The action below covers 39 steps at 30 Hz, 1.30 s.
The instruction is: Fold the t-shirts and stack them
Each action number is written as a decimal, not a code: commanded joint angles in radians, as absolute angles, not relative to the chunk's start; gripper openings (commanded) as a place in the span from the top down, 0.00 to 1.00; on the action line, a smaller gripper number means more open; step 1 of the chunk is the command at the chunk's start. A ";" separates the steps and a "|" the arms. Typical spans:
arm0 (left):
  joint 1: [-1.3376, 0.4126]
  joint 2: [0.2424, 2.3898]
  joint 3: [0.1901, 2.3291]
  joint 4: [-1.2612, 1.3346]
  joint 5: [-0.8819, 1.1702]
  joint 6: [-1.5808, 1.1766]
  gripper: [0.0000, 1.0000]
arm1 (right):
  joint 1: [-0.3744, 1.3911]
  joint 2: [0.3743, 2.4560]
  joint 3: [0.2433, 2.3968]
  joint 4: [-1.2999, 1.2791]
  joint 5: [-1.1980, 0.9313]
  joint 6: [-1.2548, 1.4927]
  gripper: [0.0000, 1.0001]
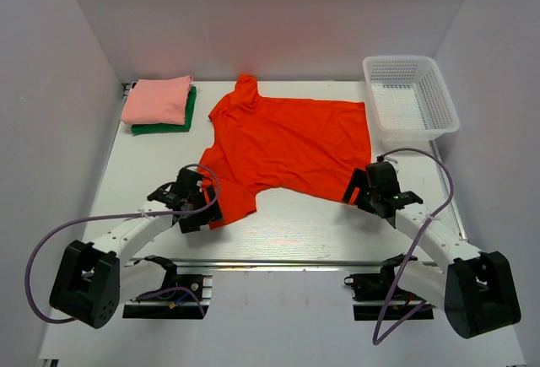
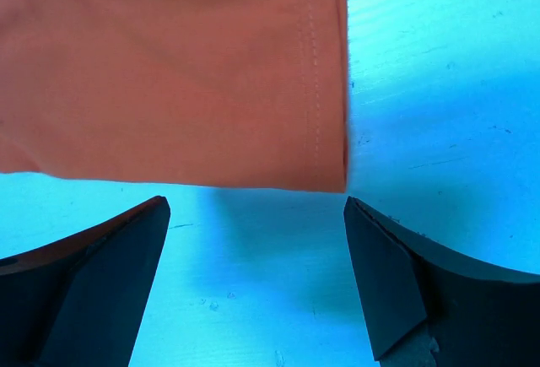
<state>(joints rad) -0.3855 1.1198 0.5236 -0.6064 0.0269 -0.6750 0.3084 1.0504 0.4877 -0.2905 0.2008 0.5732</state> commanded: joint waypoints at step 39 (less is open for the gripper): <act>-0.488 0.970 0.558 -0.948 0.174 -0.811 1.00 | 0.281 0.954 0.471 -0.649 0.131 0.705 1.00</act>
